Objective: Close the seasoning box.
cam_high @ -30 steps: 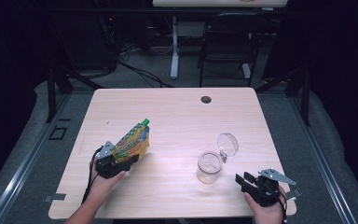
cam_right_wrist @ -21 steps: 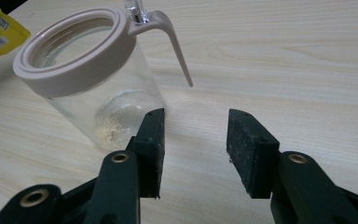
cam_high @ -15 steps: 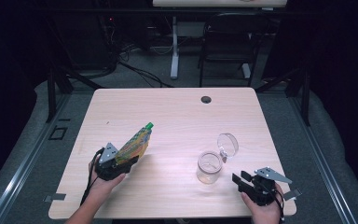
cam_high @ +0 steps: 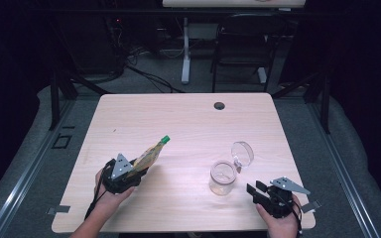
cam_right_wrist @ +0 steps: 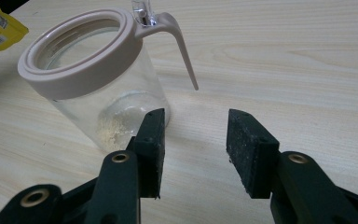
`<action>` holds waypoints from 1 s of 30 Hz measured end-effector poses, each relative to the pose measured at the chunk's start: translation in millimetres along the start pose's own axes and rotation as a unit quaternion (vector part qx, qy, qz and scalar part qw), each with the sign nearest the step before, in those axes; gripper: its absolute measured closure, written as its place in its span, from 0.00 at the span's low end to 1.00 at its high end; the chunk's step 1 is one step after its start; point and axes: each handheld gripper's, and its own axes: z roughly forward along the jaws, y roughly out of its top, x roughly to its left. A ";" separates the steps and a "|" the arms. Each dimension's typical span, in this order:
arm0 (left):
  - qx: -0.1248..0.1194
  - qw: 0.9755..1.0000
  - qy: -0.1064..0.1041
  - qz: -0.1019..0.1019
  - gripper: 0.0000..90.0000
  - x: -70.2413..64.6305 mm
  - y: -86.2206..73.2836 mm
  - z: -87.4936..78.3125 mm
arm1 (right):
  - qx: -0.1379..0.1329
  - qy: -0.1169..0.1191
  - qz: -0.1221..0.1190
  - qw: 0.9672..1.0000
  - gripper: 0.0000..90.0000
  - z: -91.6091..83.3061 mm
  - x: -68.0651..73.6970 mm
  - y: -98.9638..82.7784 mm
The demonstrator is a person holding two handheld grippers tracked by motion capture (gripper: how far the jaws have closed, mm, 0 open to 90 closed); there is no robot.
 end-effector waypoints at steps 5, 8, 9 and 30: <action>0.002 1.000 0.010 0.018 0.61 -2.1 1.4 -1.6 | 0.003 -0.002 -0.002 1.000 0.64 0.3 0.0 0.0; 0.001 1.000 0.015 0.022 0.61 -3.3 2.3 -2.5 | 0.003 -0.002 -0.001 1.000 0.64 0.5 0.2 -0.2; 0.002 1.000 0.016 0.026 0.61 -3.2 2.9 -3.2 | 0.003 -0.002 -0.001 1.000 0.64 0.5 0.3 -0.2; 0.011 0.993 0.057 0.100 0.61 -18.3 8.9 -7.6 | 0.003 -0.003 0.000 1.000 0.64 0.6 0.0 -0.6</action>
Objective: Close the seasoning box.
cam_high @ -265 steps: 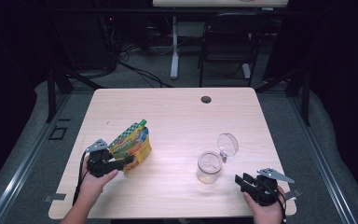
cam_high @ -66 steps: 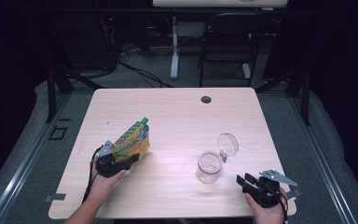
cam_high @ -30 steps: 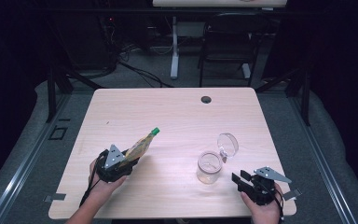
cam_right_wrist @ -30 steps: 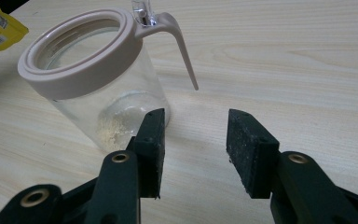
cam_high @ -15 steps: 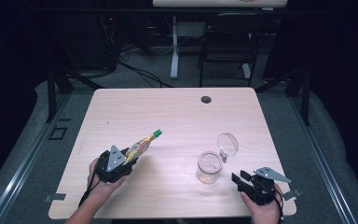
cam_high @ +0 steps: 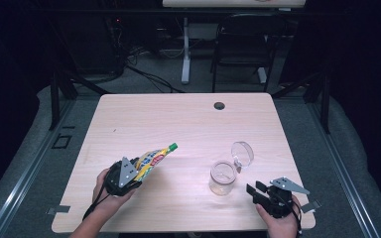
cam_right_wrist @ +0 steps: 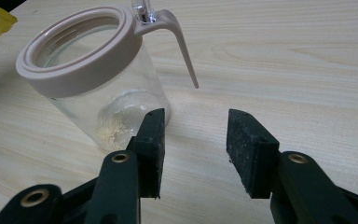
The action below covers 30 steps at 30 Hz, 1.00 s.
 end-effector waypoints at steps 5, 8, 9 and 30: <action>0.005 1.000 0.002 0.020 0.61 -5.2 2.3 0.7 | 0.000 0.000 0.000 1.000 0.64 -0.2 -0.2 0.1; 0.007 1.000 0.002 0.030 0.61 -7.6 3.2 1.1 | -0.001 0.002 0.000 1.000 0.64 -0.6 -0.3 0.3; 0.008 0.999 0.005 0.035 0.61 -9.0 3.6 1.2 | 0.000 0.002 0.000 1.000 0.64 -0.7 -0.4 0.3; 0.022 0.994 0.024 0.100 0.61 -24.4 8.5 3.6 | -0.002 0.002 -0.002 1.000 0.64 -1.3 -0.2 0.8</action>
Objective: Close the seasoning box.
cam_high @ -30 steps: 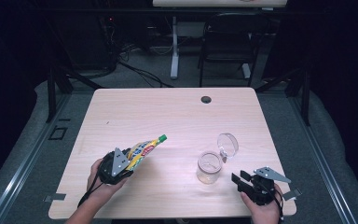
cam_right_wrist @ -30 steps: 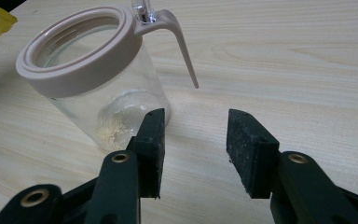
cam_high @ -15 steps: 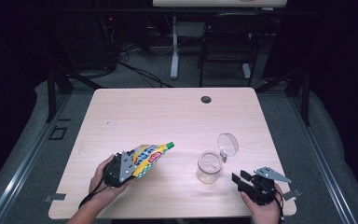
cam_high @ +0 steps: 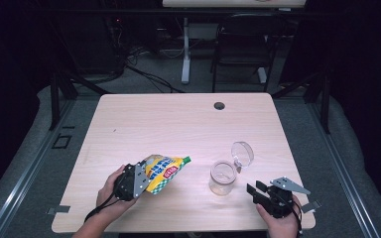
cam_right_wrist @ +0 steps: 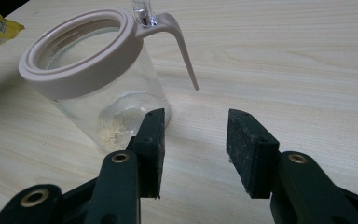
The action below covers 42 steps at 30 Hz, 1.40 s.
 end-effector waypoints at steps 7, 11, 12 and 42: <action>0.007 1.000 0.005 0.015 0.61 -4.0 2.2 0.4 | 0.006 -0.005 -0.015 1.000 0.62 -1.0 2.3 1.4; 0.007 1.000 0.007 0.021 0.61 -5.3 3.4 0.5 | -0.010 -0.005 -0.036 0.999 0.61 -2.6 7.0 2.5; 0.007 1.000 0.007 0.023 0.61 -5.8 3.7 0.5 | -0.008 -0.010 -0.045 0.999 0.61 -3.3 8.3 3.0; 0.014 0.996 0.026 0.082 0.61 -20.2 22.3 8.0 | -0.018 0.005 -0.139 0.990 0.71 -11.0 47.6 8.5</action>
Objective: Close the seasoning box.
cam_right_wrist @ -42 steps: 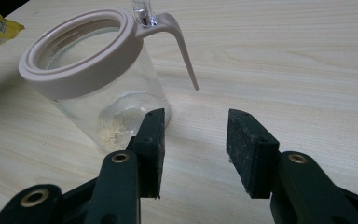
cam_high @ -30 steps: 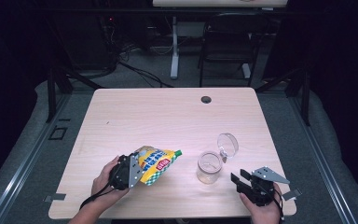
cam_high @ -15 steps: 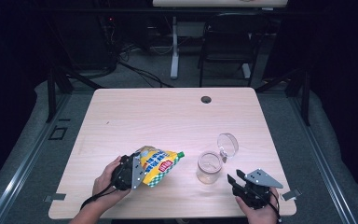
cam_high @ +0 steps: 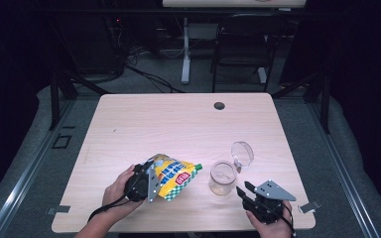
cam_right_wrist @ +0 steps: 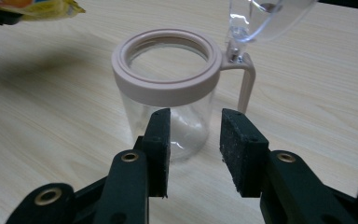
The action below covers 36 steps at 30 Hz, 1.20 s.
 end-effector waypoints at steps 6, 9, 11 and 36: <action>0.000 1.000 0.001 0.014 0.61 -4.3 8.9 5.0 | -0.007 0.004 -0.015 1.000 0.71 -0.4 5.7 2.6; 0.001 1.000 -0.002 0.019 0.61 -4.5 12.1 6.4 | -0.011 0.004 -0.017 1.000 0.71 -0.2 6.6 2.9; 0.000 1.000 -0.002 0.021 0.61 -5.4 14.0 7.6 | -0.009 0.004 -0.020 1.000 0.71 -0.5 6.8 3.1; 0.010 0.999 -0.001 0.033 0.61 -4.2 25.3 14.9 | 0.009 0.032 -0.067 0.997 0.73 17.5 15.5 42.7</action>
